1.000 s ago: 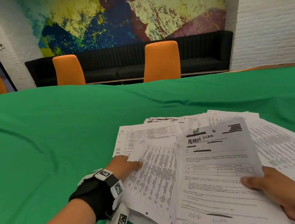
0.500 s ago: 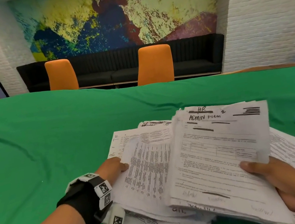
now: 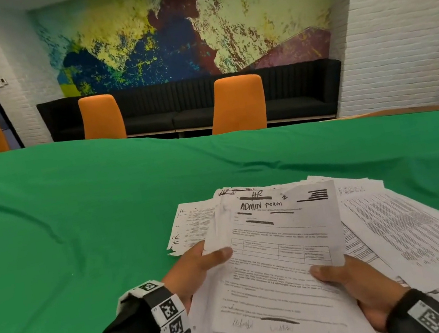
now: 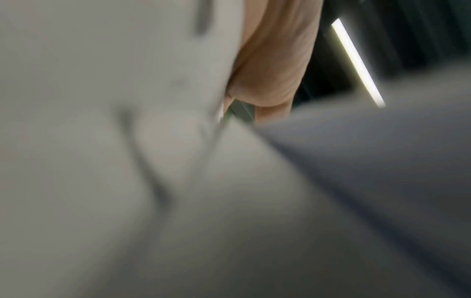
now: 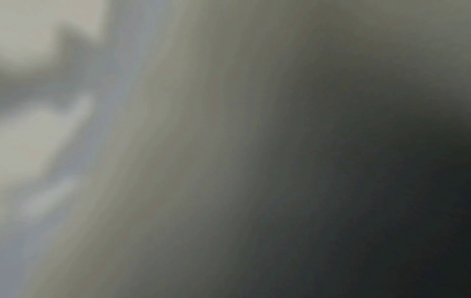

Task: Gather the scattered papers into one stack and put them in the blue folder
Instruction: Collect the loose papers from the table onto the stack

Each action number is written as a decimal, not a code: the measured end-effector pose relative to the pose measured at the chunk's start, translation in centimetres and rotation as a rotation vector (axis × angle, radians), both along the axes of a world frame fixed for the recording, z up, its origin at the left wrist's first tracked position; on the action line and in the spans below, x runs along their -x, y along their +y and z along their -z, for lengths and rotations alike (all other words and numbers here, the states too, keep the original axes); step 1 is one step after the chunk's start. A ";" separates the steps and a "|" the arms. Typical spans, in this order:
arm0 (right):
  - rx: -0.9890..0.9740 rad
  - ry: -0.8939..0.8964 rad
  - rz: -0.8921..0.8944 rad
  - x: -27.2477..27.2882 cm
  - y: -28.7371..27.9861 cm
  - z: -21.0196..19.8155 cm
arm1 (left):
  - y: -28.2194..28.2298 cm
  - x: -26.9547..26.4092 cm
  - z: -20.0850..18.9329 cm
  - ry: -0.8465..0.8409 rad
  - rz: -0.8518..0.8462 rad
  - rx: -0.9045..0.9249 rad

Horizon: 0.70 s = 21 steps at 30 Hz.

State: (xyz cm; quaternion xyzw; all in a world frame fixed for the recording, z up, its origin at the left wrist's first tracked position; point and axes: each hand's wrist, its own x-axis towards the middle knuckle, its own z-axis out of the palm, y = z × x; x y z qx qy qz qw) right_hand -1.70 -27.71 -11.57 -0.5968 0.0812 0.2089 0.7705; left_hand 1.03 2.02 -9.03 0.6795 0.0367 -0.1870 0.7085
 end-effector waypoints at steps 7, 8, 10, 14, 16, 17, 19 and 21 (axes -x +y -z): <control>-0.025 -0.116 0.007 0.6 0.8 -1.4 | -1.7 2.1 -2.4 -0.179 0.103 0.144; -0.038 -0.162 0.029 0.7 0.7 -1.9 | -1.8 2.5 -3.3 -0.226 0.102 0.142; -0.111 -0.257 0.099 0.7 0.3 -2.7 | -1.6 3.2 -4.9 -0.313 0.117 0.153; -0.259 -0.355 0.138 0.7 -0.8 -3.9 | -1.2 3.8 -6.1 -0.416 0.104 0.139; -0.236 -0.395 0.163 0.9 -0.8 -4.6 | -1.6 3.9 -5.7 -0.455 0.031 0.093; -0.181 -0.428 0.191 1.0 -0.8 -5.0 | -1.8 3.9 -5.4 -0.465 -0.014 0.058; -0.012 -0.521 0.204 1.2 -0.5 -5.6 | -2.3 3.7 -4.6 -0.474 -0.079 -0.031; 0.101 -0.577 0.187 1.3 -0.3 -6.0 | -2.5 3.7 -4.3 -0.499 -0.136 -0.078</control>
